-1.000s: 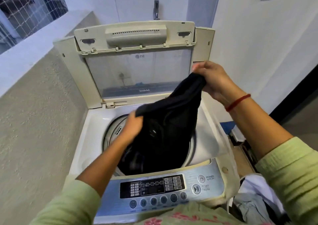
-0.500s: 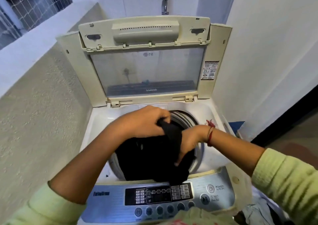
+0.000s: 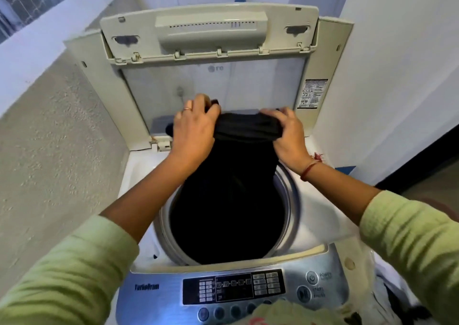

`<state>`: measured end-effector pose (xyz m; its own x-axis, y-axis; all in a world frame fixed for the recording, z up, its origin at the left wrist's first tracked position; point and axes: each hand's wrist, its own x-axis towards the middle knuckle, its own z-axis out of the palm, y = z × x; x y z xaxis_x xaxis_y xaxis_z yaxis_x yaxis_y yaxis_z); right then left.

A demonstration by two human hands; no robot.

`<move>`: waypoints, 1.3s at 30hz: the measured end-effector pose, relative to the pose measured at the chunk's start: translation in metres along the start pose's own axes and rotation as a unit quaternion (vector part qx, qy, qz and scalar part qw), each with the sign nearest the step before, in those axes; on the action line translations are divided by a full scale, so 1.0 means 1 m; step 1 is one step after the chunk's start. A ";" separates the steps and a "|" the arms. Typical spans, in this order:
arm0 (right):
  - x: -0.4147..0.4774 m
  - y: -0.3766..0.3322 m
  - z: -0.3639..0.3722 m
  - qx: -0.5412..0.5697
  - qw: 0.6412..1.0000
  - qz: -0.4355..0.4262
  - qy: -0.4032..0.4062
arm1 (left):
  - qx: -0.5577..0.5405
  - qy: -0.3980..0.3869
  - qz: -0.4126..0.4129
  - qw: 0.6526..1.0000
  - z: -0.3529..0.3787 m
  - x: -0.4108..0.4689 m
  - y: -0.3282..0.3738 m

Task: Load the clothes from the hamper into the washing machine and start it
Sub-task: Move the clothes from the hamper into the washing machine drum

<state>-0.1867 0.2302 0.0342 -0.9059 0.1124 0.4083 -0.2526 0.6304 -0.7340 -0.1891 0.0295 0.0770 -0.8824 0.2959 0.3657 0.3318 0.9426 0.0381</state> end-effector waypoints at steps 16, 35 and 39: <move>-0.090 0.043 0.036 -0.187 0.773 0.119 -0.594 | -0.035 -0.663 0.006 0.748 0.169 -0.129 -0.002; -0.158 0.072 -0.250 0.244 0.915 0.315 -0.058 | -0.325 -0.392 -0.180 0.841 0.177 -0.097 0.069; -0.215 0.120 -0.309 0.178 0.899 0.399 0.038 | -0.492 -0.098 -0.106 0.858 0.094 -0.054 0.184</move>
<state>0.0831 0.5192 0.0260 -0.8251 0.4794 -0.2989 0.3618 0.0420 -0.9313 -0.1118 0.2020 -0.0234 -0.9650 0.2448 0.0939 0.1926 0.4188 0.8874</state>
